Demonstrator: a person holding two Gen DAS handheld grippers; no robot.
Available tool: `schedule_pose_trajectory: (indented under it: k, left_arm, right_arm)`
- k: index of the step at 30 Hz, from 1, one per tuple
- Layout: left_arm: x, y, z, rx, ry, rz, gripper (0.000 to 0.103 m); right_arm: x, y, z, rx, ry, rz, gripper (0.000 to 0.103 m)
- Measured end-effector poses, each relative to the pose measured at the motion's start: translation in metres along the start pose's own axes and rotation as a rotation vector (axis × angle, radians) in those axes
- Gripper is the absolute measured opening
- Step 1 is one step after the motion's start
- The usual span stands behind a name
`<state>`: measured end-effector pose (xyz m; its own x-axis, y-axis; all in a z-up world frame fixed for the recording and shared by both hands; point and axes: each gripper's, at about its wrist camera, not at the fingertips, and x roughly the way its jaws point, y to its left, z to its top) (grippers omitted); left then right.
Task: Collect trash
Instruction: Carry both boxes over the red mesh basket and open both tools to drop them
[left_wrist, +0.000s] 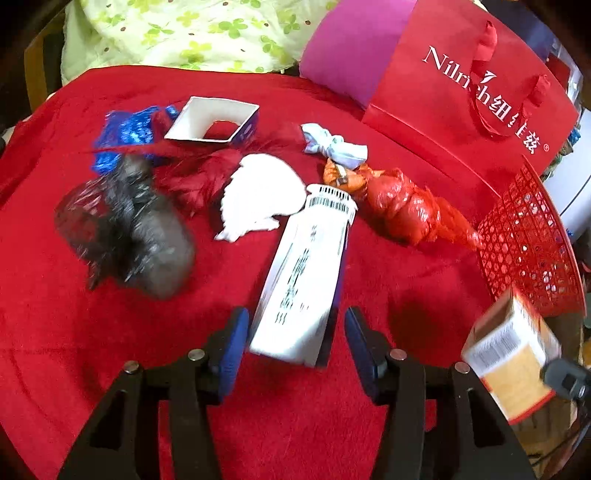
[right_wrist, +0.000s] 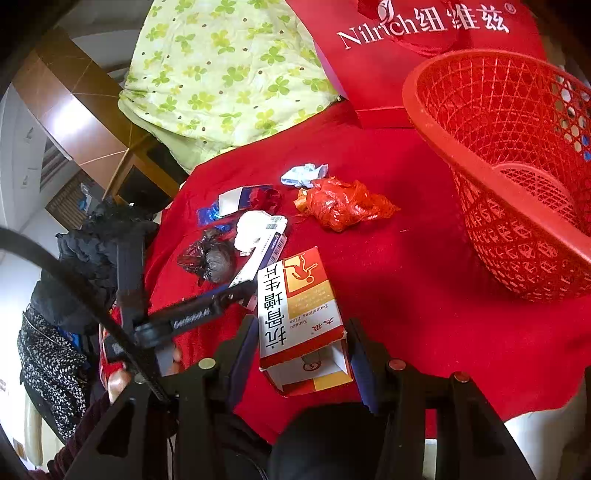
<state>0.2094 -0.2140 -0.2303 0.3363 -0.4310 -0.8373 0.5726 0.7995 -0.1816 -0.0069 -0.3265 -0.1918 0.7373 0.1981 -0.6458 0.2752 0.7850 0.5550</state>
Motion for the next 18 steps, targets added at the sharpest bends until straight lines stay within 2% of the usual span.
schedule_pose_trajectory:
  k: [4,10,15,18]
  left_arm:
    - [0.019,-0.004,0.004,0.004,0.033,0.048,0.054]
    - [0.015,-0.011,0.002,0.015,0.01,0.097,0.051]
    - [-0.028,-0.026,-0.01,0.035,-0.037,0.077,0.051]
    - [-0.054,-0.049,-0.004,0.061,-0.09,0.012,0.051]
  right_arm:
    - [-0.004,-0.003,0.001,0.001,-0.008,-0.002,0.051]
    - [-0.027,0.009,0.002,-0.051,-0.066,-0.011,0.051]
    - [-0.069,0.018,0.011,-0.089,-0.177,0.011,0.051]
    - [-0.103,0.016,0.021,-0.095,-0.271,0.006,0.051]
